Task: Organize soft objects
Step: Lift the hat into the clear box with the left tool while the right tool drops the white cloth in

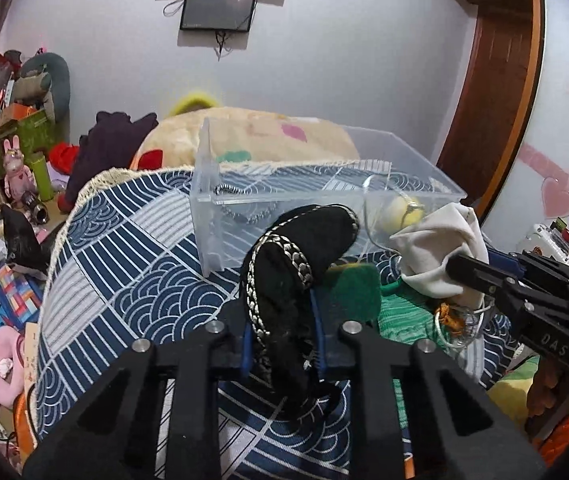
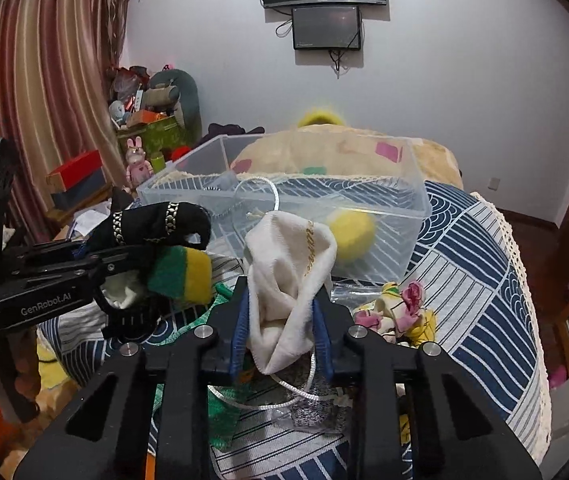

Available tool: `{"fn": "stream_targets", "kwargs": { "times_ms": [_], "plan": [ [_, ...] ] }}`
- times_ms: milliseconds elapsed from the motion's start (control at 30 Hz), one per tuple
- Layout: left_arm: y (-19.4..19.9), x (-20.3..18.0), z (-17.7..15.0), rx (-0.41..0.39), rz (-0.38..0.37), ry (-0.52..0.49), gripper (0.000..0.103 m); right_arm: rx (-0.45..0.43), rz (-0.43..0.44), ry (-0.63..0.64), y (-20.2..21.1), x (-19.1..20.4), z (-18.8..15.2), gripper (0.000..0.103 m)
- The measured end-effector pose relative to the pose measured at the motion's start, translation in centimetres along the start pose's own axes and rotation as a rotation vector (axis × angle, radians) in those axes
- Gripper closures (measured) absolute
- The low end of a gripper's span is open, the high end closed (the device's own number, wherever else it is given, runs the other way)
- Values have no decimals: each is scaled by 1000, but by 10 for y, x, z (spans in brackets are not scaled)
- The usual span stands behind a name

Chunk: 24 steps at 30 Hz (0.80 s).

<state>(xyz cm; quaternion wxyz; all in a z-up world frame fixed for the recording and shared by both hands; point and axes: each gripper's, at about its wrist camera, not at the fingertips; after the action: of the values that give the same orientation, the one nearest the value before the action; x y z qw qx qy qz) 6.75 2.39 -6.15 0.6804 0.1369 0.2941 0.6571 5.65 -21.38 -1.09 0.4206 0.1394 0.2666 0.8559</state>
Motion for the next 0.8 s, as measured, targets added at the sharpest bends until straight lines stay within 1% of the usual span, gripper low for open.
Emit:
{"fn": "stream_targets", "kwargs": {
  "times_ms": [167,233,467,633,800],
  "plan": [
    [21,-1,5,-49,4,-7,85,-39,-6,-9,13,-3,4,78],
    [29,-1,9,-67,-7,-2,85,-58,-13,-10,19,-4,7,78],
    [51,-3,28,-145,-7,-11,85,-120,-33,-9,36,-7,24,78],
    [57,-8,41,-185,5,-38,85,-158,-40,-7,40,-9,39,78],
    [53,-9,59,-212,8,-45,85,-201,-45,4,43,-11,56,78]
  ]
}}
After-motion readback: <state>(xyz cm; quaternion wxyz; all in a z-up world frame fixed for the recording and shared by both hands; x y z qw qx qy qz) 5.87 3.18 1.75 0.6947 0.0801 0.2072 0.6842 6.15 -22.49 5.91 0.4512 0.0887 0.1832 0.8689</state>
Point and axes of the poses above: each gripper's, at about its wrist camera, not at the fingertips, and y roughly against the way its jaws point, x to its left, z to its top, and after that the axes turned 4 degrees about y, right-handed
